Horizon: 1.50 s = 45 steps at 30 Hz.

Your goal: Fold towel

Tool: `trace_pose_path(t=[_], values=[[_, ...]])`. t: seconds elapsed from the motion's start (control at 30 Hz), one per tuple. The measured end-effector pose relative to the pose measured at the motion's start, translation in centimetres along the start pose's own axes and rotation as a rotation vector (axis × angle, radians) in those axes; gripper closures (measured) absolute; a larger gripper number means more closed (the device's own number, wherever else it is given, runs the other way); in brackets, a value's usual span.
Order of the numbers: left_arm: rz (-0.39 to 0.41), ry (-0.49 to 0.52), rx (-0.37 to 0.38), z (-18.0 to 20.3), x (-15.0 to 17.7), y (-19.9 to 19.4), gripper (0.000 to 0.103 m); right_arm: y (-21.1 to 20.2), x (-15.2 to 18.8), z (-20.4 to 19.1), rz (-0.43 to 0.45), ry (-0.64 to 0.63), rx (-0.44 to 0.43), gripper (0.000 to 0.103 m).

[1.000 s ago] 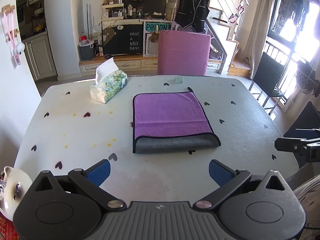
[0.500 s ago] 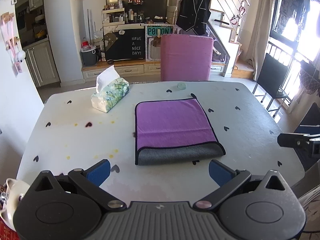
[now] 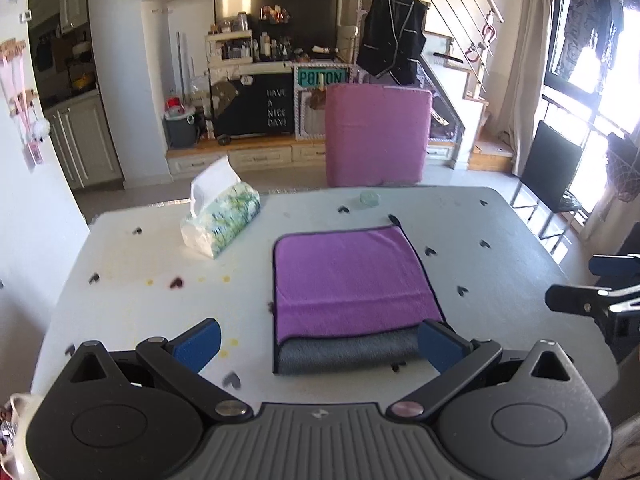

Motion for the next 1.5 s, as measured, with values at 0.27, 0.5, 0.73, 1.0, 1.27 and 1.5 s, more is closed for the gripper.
trace_pose_path(t=[0.27,0.5,0.73,1.0,1.27,1.5], values=[[0.013,0.008,-0.042,-0.2,-1.9,3.2,0.000,2.9,-0.8,1.3,0.011,0.031,-0.005,0.001],[0.011,0.000,-0.058,-0.7,-2.5,5.7,0.000,5.6,-0.8,3.5,0.002,0.112,-0.025,0.001],[-0.020,0.017,-0.082,-1.1,-2.7,9.5,0.000,9.0,-0.1,4.5,-0.019,0.115,0.006,0.001],[-0.112,0.007,-0.106,-1.9,-1.5,14.2,0.000,13.3,1.1,4.5,-0.099,0.101,-0.002,0.001],[-0.172,-0.029,-0.104,-2.8,-0.8,17.9,0.000,16.7,2.5,4.4,-0.160,0.082,0.006,0.001],[-0.250,-0.053,-0.107,-3.4,0.3,20.9,0.000,19.5,3.9,4.7,-0.206,0.102,0.001,0.001]])
Point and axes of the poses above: each gripper's, at about its wrist camera, not at the fingertips, and y roughly the way its jaws point, z to its right, x to its underside, the point moved 3 cm from there along y, roughly the way its jaws point, and after that the axes turned 11 degrees about -y, right-handed, at the moved point
